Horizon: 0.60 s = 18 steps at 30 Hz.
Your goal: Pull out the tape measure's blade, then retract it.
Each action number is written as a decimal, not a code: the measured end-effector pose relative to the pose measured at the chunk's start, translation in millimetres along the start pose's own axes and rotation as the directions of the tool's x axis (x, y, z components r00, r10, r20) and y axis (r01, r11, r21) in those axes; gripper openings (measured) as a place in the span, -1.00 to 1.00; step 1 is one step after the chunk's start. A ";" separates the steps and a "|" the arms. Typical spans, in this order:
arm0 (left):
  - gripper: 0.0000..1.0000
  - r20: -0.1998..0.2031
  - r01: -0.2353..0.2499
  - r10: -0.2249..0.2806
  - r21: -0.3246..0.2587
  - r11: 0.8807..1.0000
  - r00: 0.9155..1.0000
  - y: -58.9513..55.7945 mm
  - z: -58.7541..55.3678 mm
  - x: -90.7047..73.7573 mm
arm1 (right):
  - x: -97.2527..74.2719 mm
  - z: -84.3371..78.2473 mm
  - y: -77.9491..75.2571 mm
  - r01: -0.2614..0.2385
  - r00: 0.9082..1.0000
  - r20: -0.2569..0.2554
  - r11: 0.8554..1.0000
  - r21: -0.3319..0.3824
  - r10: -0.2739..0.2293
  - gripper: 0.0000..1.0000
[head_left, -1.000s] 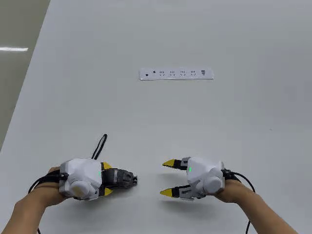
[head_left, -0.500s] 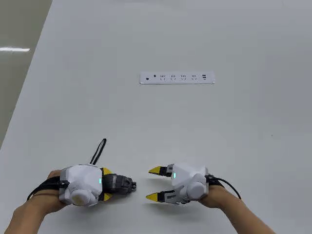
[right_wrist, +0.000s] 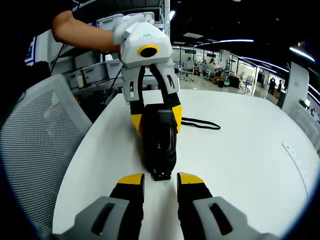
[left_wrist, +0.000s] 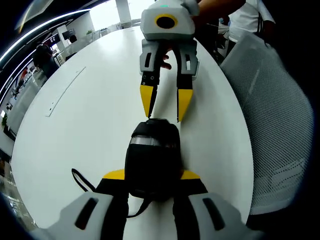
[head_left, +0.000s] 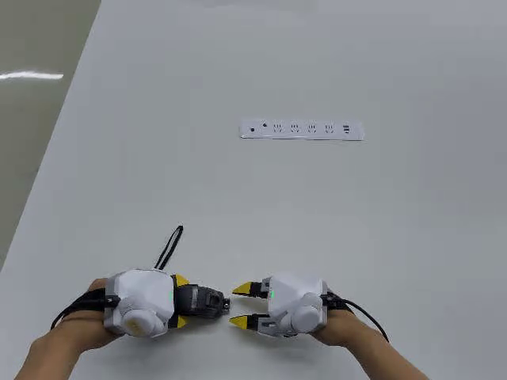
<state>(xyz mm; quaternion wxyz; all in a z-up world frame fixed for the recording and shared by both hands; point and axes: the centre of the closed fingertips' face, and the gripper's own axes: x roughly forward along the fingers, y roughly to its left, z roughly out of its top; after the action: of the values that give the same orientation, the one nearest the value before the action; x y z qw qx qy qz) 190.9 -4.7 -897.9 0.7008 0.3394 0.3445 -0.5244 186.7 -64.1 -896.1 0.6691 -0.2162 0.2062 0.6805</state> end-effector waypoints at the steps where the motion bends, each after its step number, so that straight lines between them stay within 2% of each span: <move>1: -0.41 0.003 0.001 -0.001 -0.001 1.000 1.000 0.1 -0.3 0.0 | 0.9 -0.2 -0.3 0.000 1.000 0.001 1.000 -0.002 0.000 -0.52; 18: -0.41 0.029 0.013 -0.013 -0.015 1.000 1.000 0.2 0.9 -0.8 | 16.4 -7.3 -0.8 -0.039 0.999 -0.007 0.998 -0.042 0.039 -0.68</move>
<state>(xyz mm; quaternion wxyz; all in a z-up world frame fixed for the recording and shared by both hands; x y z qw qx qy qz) 191.0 -4.9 -896.7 0.7049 0.3243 0.3405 -0.5310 187.5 -54.8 -911.4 0.6504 -0.2281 0.1980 0.6969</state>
